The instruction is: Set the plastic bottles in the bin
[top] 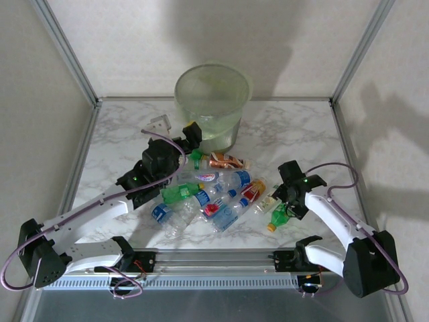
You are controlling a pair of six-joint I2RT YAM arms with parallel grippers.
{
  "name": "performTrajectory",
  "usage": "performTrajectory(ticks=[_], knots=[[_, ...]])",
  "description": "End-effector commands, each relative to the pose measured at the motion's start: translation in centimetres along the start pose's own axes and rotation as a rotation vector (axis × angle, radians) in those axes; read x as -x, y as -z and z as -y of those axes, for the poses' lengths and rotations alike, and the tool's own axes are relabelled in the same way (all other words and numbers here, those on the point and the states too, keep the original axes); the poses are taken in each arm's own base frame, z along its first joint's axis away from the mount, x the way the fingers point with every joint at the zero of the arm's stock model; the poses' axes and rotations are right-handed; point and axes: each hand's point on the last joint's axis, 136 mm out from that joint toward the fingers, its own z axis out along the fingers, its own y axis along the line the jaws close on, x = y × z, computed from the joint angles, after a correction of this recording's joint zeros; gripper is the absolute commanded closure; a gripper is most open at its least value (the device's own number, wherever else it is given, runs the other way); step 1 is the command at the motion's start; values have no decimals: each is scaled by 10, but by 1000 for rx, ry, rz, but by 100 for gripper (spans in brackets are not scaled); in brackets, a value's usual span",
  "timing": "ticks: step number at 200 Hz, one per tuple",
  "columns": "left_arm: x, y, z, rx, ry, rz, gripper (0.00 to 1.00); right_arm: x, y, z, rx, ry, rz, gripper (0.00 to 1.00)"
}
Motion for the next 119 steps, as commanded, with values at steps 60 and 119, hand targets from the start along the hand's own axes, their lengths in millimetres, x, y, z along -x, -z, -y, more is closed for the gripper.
performTrajectory(ticks=[60, 119], knots=[[33, 12, 26, -116, 54, 26, 1, -7, -25, 4, -7, -30, -30, 29], [31, 9, 31, -149, 86, -5, 0, 17, 8, -4, 60, -51, 63, 40]])
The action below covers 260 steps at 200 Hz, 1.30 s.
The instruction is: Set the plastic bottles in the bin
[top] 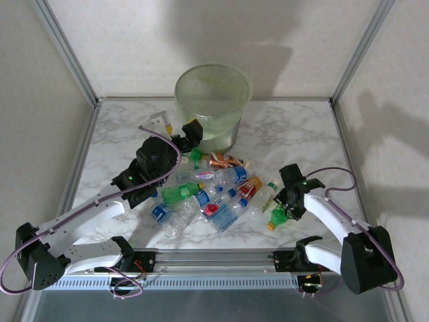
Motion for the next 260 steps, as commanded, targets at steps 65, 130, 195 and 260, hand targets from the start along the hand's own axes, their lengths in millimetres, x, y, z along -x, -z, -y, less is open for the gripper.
performTrajectory(ticks=[65, 130, 195, 260], knots=[[42, 0, 19, -82, 70, 40, 1, 98, 189, -124, 529, 74, 371, 43], [42, -9, -3, -34, 159, 3, 5, 144, 323, -263, 985, 245, 519, 43], [39, -15, -26, 41, 199, -15, 6, 138, 352, -359, 1206, 394, 478, 42], [31, -18, -35, 63, 214, -35, 7, 142, 305, -408, 1119, 415, 444, 42]])
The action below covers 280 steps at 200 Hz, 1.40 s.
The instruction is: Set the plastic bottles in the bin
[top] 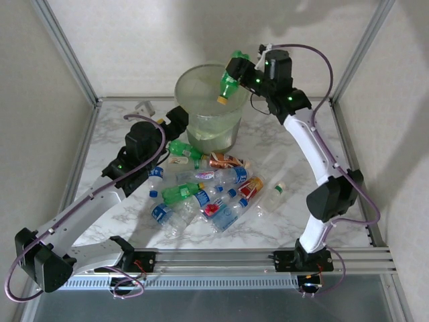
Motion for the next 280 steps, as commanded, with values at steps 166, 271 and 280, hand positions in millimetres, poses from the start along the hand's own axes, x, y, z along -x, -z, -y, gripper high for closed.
performTrajectory(ticks=[166, 271, 280], knots=[[-23, 25, -130, 424, 13, -77, 8, -11, 55, 3, -166, 160, 140, 15], [-120, 65, -246, 703, -80, -431, 0, -69, 125, 62, -304, 169, 196, 9], [-123, 65, -251, 715, -85, -443, 0, -73, 125, 65, -304, 162, 187, 9]])
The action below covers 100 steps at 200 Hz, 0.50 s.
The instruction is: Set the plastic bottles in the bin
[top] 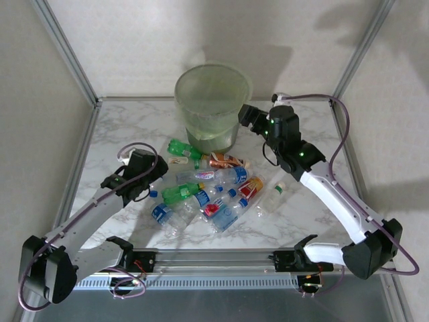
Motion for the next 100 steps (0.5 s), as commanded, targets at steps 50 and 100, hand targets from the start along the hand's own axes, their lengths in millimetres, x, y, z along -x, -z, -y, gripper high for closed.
performTrajectory(ticks=[50, 100], knots=[[-28, -35, -22, 67, -32, -116, 0, -12, 4, 9, -1, -40, -6, 9], [-33, -47, -21, 83, -59, -141, 1, -22, 3, 14, -6, -48, -30, 9]])
